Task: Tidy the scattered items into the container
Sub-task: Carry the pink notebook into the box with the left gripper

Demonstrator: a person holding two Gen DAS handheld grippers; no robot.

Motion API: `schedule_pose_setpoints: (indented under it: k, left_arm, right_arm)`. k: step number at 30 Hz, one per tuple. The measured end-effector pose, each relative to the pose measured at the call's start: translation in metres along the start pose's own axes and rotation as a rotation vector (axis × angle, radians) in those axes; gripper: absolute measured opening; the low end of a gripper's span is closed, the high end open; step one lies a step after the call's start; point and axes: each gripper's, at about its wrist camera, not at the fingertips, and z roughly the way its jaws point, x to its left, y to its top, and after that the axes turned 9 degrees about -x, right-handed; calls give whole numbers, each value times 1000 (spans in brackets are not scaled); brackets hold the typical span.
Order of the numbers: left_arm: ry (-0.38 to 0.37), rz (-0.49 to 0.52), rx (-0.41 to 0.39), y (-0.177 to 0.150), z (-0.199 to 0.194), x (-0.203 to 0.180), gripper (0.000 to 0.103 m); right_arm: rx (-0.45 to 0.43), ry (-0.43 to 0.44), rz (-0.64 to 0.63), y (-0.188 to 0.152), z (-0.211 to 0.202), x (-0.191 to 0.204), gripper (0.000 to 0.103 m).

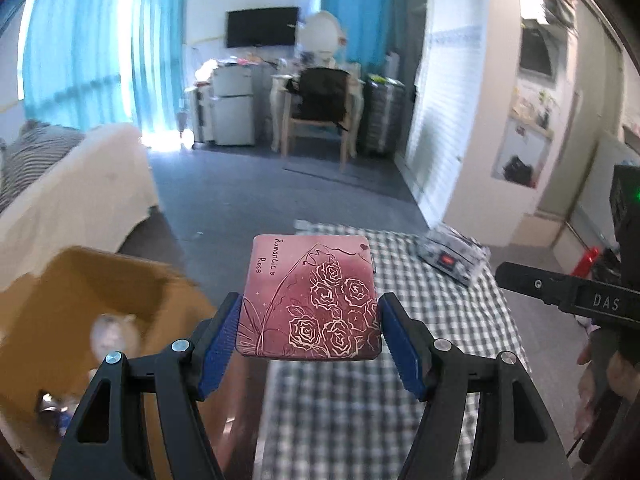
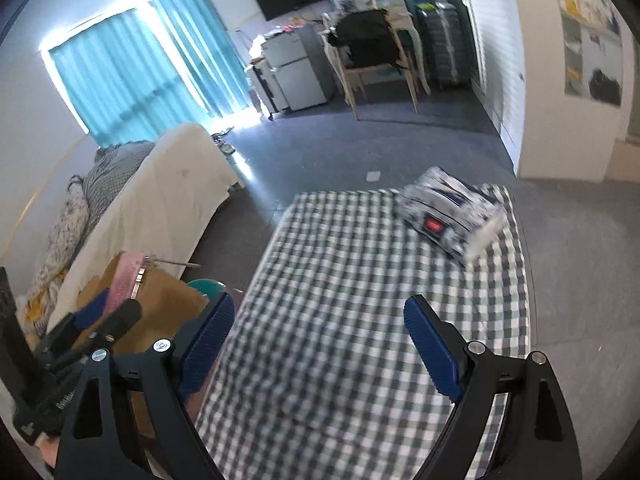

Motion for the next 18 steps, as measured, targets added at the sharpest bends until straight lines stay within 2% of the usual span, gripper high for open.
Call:
schedule_pose_setpoints:
  k: [6,11,15,18]
  left_arm:
    - [115,-63,-39,2,-43,63,70]
    - [223,-122,-38,-4,-59,116,70]
    - [302,-169,-7,-16,-53,149,70]
    - [335,-200,15,-27,-48,167,70]
  right_arm:
    - [-9,15,-77,0,-2,50,87]
    - [-7,20,-129,-2,4,79,87]
    - [-2,1,-174,-2,14,86,87]
    - [-2,-58,-217,1,24,76,87]
